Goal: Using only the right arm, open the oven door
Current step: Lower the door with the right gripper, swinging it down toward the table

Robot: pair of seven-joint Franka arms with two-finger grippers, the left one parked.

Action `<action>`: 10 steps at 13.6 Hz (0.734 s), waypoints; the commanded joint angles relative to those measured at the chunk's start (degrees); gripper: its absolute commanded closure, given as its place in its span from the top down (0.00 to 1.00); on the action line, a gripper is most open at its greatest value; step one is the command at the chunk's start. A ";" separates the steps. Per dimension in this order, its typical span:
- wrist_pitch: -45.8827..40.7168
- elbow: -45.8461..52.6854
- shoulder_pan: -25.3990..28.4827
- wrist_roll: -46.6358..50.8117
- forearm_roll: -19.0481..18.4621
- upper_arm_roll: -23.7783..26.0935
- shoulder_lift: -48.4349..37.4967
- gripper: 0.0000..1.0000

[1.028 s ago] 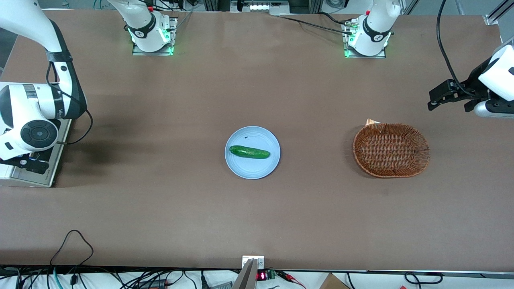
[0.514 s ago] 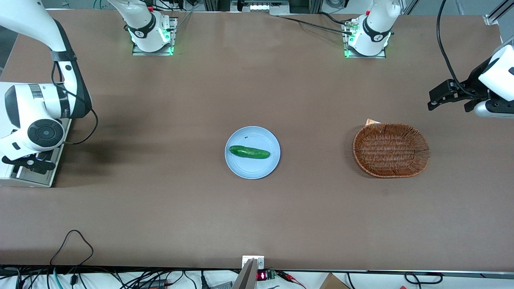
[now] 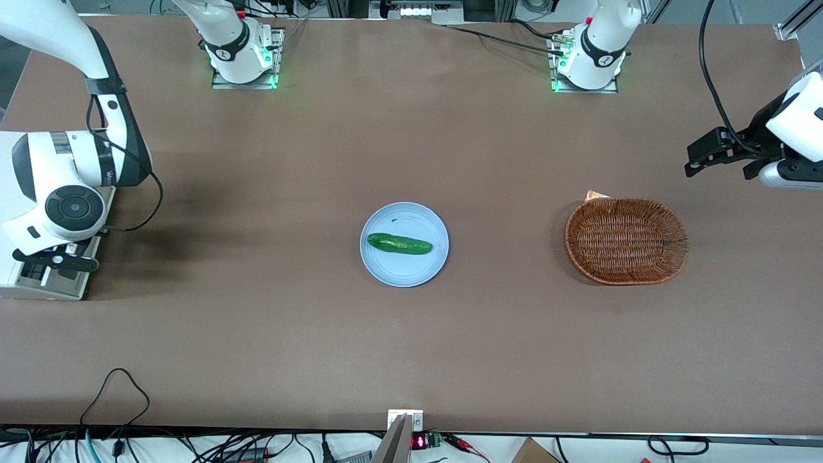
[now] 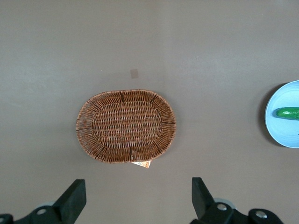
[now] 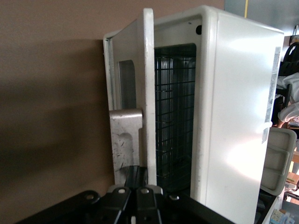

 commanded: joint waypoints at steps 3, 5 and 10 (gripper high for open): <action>5.22 -2.72 -0.89 1.40 3.15 -0.41 1.57 0.00; 5.49 -2.73 -0.89 1.22 3.42 -0.41 1.57 0.00; 5.93 -2.73 -0.89 1.22 5.53 -0.41 2.27 0.00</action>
